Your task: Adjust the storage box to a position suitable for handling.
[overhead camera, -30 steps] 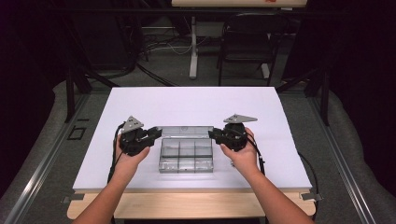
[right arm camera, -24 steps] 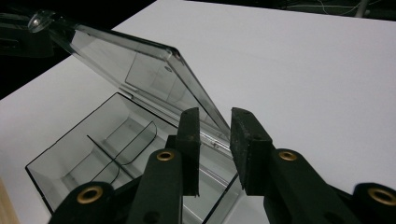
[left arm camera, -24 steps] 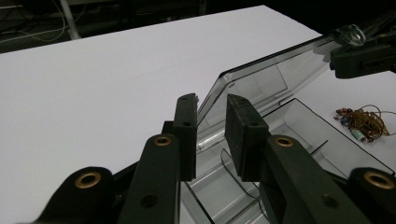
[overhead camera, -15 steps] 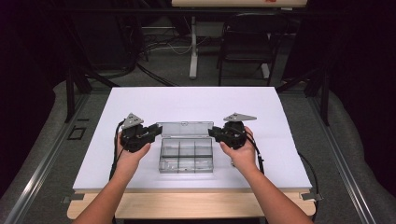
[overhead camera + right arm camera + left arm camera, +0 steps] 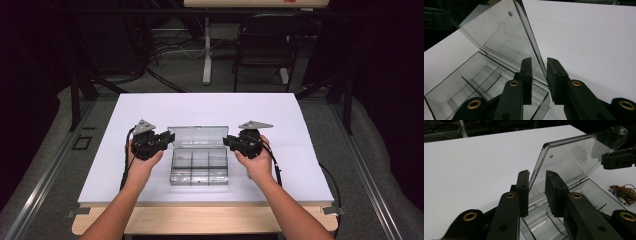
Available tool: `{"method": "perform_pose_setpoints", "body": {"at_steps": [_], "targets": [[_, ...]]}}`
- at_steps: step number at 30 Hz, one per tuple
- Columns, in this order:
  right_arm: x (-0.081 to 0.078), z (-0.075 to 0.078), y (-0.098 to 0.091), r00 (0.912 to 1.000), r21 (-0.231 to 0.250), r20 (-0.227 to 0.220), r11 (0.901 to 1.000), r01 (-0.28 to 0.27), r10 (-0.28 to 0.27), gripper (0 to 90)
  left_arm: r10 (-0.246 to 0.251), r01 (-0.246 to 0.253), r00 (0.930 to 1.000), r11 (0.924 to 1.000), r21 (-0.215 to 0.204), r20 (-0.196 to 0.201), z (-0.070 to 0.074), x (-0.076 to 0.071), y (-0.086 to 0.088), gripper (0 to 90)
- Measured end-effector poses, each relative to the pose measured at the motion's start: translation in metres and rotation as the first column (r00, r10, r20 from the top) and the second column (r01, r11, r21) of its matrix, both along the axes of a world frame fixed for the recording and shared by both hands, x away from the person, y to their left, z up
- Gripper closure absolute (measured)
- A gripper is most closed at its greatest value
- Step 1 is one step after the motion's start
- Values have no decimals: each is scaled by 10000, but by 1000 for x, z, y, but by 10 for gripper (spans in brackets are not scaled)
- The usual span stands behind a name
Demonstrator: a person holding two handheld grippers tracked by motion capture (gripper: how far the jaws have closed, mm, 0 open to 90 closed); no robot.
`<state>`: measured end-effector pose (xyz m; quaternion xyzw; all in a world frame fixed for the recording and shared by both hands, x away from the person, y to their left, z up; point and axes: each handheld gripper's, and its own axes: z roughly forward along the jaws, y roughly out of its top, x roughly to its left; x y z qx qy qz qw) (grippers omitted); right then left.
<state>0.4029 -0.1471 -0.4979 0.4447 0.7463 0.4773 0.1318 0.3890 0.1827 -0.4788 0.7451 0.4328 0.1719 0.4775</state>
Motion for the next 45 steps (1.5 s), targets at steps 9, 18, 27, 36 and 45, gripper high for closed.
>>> {"method": "perform_pose_setpoints", "body": {"at_steps": [9, 18, 27, 36, 45], "targets": [[4, -3, 0, 9999, 129, -63, 9999, 112, -111, 745, 49, -52, 9997, 9999, -126, -235, -7, 7, -1, 714], [8, -7, 2, 9998, 164, -112, 9998, 139, -137, 729, 31, -33, 9992, 10000, -38, -390, -15, 13, -3, 695], [11, -11, 4, 9997, 153, -119, 9997, 209, -207, 722, 92, -96, 9991, 9999, -108, -415, -21, 17, -5, 692], [14, -14, 7, 9994, 119, -140, 9995, 307, -305, 709, 158, -166, 9987, 9997, -165, -475, -25, 20, -6, 668], [17, -17, 6, 9993, 84, -201, 9995, 313, -312, 701, 226, -236, 9974, 9996, -151, -684, -33, 22, -5, 640]]}}
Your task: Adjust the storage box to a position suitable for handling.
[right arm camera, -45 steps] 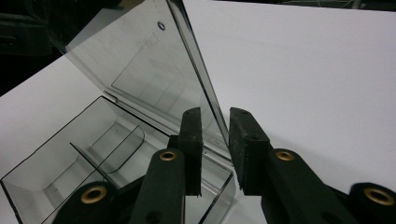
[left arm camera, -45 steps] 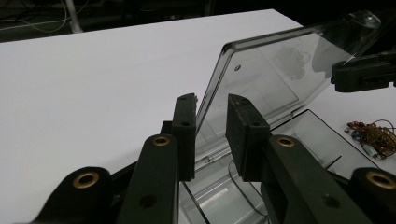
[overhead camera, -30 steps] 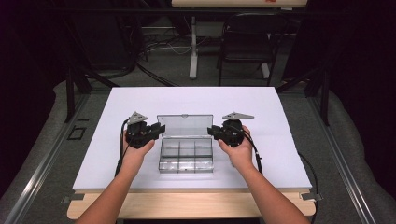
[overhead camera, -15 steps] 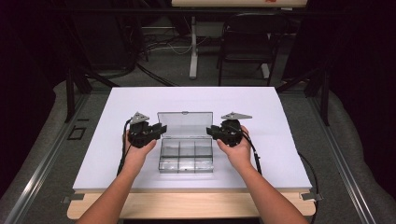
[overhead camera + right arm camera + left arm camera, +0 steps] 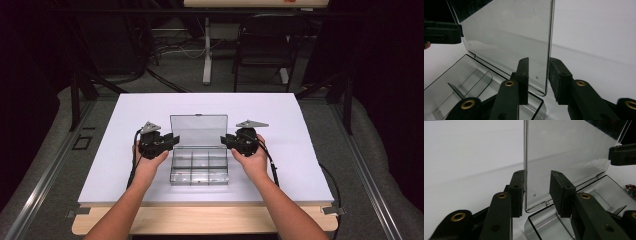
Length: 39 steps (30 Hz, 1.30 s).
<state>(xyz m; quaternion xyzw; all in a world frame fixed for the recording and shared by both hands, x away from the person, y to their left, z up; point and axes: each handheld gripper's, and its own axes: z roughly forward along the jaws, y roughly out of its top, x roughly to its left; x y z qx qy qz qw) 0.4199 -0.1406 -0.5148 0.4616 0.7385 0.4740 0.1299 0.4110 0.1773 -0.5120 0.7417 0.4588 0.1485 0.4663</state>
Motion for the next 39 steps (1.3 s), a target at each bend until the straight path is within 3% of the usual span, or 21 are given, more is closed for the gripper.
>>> {"method": "perform_pose_setpoints", "body": {"at_steps": [7, 12, 14, 21, 28, 32, 39], "targets": [[2, -2, 0, 9999, -6, -112, 10000, -13, 13, 700, 12, -12, 10000, 10000, -86, -25, -4, 2, -1, 634], [2, -3, 0, 9999, 93, -149, 10000, -7, 8, 699, -50, 52, 9995, 10000, 76, -300, -7, 4, -1, 634], [3, -3, -1, 9999, 81, -152, 10000, -57, 58, 699, -34, 33, 9994, 10000, -51, -337, -11, 4, -2, 638], [3, -4, 0, 10000, 49, -94, 10000, -15, 15, 693, 78, -79, 9995, 10000, -17, -298, -14, 5, -4, 649], [6, -7, 3, 9999, -72, -71, 9999, 136, -137, 684, 187, -180, 9993, 9996, 203, -321, -16, 8, -6, 655], [8, -7, 5, 9999, -419, -40, 9990, 156, -158, 683, 253, -243, 9992, 9992, 327, -317, -17, 10, -7, 675], [10, -9, 6, 9998, -497, -90, 9986, 178, -183, 679, 264, -254, 9986, 9994, 242, -457, -19, 12, -6, 663]]}}
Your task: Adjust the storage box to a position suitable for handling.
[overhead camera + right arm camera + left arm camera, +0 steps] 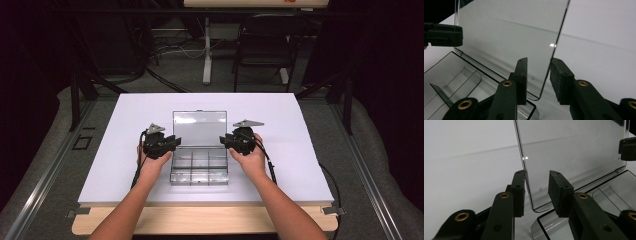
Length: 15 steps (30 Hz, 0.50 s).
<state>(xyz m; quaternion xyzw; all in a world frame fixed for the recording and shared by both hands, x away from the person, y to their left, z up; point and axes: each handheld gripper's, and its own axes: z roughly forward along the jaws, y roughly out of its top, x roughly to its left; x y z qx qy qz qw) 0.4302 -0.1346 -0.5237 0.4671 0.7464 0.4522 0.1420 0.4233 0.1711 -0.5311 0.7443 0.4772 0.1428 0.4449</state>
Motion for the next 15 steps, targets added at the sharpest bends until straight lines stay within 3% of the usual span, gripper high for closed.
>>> {"method": "perform_pose_setpoints", "body": {"at_steps": [15], "targets": [[6, -7, 2, 9994, 149, -314, 9997, 168, -164, 643, 67, -82, 9995, 9988, -479, -317, -6, 5, 1, 624]]}}
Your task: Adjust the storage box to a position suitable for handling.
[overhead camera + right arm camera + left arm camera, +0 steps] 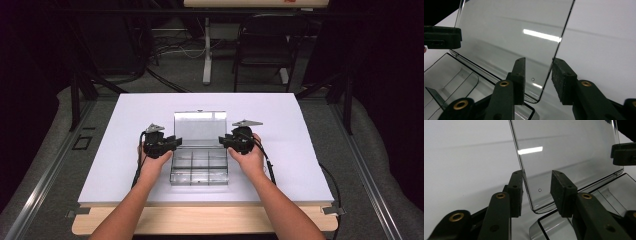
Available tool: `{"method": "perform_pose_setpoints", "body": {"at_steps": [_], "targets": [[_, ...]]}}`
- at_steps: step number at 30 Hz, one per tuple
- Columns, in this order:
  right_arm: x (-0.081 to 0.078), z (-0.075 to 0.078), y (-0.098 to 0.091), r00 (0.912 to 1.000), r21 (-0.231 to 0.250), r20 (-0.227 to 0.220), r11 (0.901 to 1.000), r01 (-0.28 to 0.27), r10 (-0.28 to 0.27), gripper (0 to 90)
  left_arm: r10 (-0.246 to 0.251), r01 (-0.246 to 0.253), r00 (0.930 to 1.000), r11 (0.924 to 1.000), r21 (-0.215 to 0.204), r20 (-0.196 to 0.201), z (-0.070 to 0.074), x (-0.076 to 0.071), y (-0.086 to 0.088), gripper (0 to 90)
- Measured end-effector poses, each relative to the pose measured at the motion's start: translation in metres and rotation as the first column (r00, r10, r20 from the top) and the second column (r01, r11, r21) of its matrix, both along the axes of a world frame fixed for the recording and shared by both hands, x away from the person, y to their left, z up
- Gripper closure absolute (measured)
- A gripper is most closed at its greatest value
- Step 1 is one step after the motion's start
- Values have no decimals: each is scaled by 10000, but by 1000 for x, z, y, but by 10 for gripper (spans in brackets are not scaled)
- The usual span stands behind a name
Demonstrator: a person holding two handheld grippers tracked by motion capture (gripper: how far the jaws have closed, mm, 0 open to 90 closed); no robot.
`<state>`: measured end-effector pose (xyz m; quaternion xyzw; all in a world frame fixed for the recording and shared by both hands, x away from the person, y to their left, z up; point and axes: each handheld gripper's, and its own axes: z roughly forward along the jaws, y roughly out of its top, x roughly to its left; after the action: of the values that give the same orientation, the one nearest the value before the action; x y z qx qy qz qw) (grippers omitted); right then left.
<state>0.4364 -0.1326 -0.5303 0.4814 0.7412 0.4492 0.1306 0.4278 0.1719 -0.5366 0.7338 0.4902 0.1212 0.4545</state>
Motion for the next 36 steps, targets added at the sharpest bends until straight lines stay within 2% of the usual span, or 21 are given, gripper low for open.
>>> {"method": "perform_pose_setpoints", "body": {"at_steps": [4, 10, 19, 36], "targets": [[1, -1, 0, 9999, 107, -112, 9999, -17, 18, 631, 29, -31, 10000, 9998, -214, -66, -2, 1, 1, 613], [3, -3, -1, 9995, 243, -303, 9997, 14, -7, 614, -21, 16, 9998, 9997, -249, -197, -3, 2, 1, 602], [6, -6, -1, 9982, 537, -601, 9985, 118, -85, 591, 14, -32, 9995, 9984, -560, -330, -7, 4, 1, 572], [10, -10, -2, 9920, 1040, -1249, 9941, 310, -178, 556, -59, -15, 9971, 9953, -970, -755, -11, 8, 3, 528]]}}
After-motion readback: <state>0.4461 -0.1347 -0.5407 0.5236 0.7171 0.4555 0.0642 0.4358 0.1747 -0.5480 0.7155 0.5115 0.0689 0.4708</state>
